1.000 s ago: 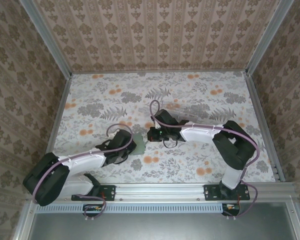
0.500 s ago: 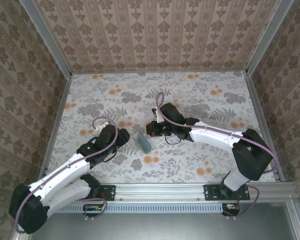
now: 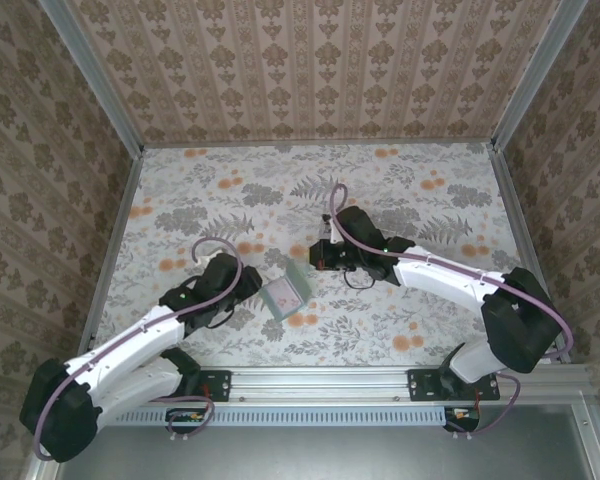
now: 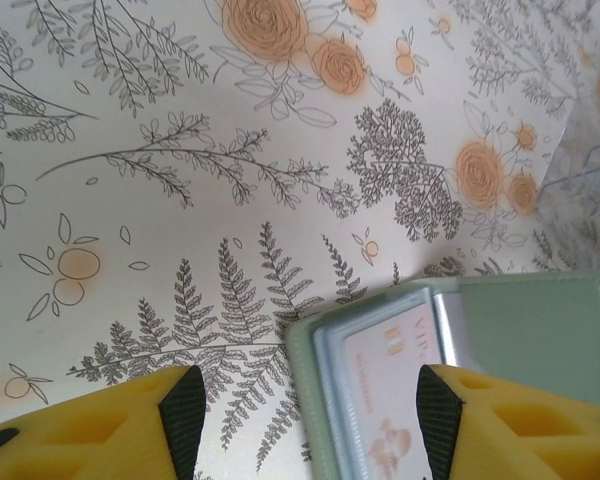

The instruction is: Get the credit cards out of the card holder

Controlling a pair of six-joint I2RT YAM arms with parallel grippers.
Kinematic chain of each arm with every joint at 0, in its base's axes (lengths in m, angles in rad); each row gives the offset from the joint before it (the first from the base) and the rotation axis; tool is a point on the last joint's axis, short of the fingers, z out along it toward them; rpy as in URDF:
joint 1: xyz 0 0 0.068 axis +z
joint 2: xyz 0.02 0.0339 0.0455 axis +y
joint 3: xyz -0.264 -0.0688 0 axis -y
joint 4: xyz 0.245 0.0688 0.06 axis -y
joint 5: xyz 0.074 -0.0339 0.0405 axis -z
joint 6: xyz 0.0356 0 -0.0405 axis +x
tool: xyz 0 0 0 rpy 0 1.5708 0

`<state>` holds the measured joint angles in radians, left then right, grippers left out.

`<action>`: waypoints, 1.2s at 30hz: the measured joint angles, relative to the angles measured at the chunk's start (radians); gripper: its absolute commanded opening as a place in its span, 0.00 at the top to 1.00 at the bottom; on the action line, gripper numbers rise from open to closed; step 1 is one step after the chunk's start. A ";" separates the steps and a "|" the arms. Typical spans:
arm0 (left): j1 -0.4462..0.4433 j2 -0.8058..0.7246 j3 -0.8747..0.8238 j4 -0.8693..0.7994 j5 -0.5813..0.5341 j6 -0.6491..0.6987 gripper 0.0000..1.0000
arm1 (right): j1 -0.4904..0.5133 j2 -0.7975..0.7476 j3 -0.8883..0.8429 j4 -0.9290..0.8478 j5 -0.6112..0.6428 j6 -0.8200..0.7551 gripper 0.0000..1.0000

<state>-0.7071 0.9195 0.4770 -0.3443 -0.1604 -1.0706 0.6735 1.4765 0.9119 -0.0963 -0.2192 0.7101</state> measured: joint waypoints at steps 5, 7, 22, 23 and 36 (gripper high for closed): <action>-0.007 0.036 0.001 0.019 0.019 0.027 0.39 | -0.044 -0.016 -0.102 -0.060 0.090 -0.008 1.00; -0.010 0.050 0.002 0.031 0.027 0.037 0.39 | -0.044 -0.020 -0.135 -0.077 0.109 -0.011 1.00; -0.064 0.178 0.075 0.125 0.099 0.132 0.49 | 0.046 -0.229 -0.209 -0.275 0.270 -0.079 0.58; -0.068 0.189 0.082 0.132 0.105 0.137 0.50 | 0.048 -0.238 -0.194 -0.280 0.278 -0.087 0.58; -0.071 0.315 0.103 0.174 0.129 0.190 0.54 | 0.199 -0.200 0.027 -0.308 0.432 -0.140 0.62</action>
<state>-0.7784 1.2350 0.5804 -0.1699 -0.0311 -0.8803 0.8722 1.2762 0.9386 -0.4046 0.2131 0.5701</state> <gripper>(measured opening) 0.464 0.401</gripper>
